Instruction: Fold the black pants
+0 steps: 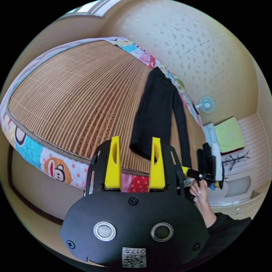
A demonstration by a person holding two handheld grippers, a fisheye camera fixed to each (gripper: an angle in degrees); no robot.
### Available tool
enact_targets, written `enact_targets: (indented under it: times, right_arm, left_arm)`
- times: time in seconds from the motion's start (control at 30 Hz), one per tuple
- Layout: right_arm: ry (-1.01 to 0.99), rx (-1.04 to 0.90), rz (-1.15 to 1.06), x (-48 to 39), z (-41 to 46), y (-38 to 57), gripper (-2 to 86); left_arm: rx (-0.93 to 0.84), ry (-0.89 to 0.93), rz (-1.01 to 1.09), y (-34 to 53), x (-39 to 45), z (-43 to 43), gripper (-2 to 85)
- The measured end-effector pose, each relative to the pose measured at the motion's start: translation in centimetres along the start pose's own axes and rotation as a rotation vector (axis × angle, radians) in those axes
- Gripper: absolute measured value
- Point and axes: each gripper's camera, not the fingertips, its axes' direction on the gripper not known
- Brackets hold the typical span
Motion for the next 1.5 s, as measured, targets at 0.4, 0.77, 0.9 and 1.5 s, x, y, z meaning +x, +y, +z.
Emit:
enact_targets:
  times: [0.4,0.77,0.9,1.5]
  right_arm:
    - [0.049,-0.053,-0.015,-3.1,1.8,-1.2,5.0]
    - [0.15,-0.14,-0.209,-9.7,-7.4,18.6,4.7]
    - [0.268,0.168,-0.092,-5.9,-21.2,23.7,7.9]
    - [0.175,0.278,0.291,10.7,-36.4,36.6,5.2]
  left_arm:
    - [-0.152,-0.026,0.097,-2.0,2.0,3.2,4.6]
    - [-0.214,-0.037,0.082,13.5,2.1,-2.5,7.3]
    - [-0.123,-0.025,0.08,15.4,2.1,-4.7,8.3]
    - [-0.213,0.12,0.362,12.9,11.3,0.4,8.8]
